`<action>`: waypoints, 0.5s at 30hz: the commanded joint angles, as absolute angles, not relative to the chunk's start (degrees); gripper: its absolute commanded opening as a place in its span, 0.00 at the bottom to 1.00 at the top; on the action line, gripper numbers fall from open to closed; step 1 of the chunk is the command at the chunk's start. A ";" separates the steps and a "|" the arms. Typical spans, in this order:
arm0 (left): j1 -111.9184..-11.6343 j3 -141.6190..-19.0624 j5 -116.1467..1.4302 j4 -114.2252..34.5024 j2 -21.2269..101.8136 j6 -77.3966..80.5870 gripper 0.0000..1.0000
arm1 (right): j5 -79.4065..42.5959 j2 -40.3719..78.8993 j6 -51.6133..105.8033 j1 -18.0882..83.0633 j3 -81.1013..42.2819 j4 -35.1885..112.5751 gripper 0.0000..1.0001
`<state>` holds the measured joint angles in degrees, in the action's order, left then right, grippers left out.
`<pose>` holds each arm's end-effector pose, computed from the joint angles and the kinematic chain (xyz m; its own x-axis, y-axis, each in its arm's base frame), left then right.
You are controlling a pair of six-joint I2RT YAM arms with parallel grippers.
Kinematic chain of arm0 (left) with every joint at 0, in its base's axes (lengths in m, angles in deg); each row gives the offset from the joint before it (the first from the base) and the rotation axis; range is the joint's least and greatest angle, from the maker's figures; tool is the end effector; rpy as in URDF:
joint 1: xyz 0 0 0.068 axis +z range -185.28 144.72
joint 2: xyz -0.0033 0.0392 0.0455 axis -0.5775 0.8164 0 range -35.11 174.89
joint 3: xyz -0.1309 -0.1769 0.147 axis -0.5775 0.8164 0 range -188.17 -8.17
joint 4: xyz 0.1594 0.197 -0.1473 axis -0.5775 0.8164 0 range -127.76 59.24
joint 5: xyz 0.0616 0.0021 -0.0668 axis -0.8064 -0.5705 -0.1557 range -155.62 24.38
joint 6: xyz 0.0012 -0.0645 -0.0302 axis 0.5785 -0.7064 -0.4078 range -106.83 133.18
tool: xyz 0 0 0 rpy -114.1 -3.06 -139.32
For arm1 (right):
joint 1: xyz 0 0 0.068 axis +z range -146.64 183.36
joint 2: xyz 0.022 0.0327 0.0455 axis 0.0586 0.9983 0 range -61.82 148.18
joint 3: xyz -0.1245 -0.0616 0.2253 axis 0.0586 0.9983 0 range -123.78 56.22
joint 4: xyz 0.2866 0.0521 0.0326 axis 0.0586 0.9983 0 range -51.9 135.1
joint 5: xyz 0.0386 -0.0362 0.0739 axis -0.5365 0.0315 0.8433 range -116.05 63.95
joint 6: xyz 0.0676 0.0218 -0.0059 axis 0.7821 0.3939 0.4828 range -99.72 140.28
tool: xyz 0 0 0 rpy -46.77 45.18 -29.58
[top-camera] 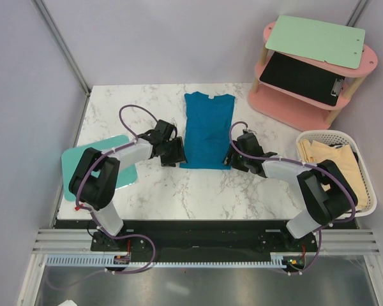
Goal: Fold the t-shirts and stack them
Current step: Grab one side of the 2/3 rectangular tshirt with both arms
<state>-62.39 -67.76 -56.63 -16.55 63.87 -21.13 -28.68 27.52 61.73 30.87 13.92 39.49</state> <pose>0.3322 -0.1804 0.1206 -0.9328 -0.1477 -0.3288 -0.0087 0.9212 -0.3891 0.3017 0.1542 0.1070 -0.7849 0.3368 -0.5201 0.1137 0.9034 0.4135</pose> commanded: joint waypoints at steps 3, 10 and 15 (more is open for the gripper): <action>-63.05 -66.53 -53.67 -23.42 64.90 -23.65 0.39 | -19.72 31.17 67.38 30.96 17.46 32.57 0.49; -63.84 -61.97 -54.46 -23.43 61.93 -25.05 0.02 | -16.20 30.38 65.90 31.05 18.25 32.64 0.02; -65.42 -54.33 -52.97 -22.91 54.46 -27.43 0.02 | -14.63 25.38 63.70 31.40 20.62 35.98 0.00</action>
<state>-63.94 -59.48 -54.66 -23.61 60.92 -24.39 -17.27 29.53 65.84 30.89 18.09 32.05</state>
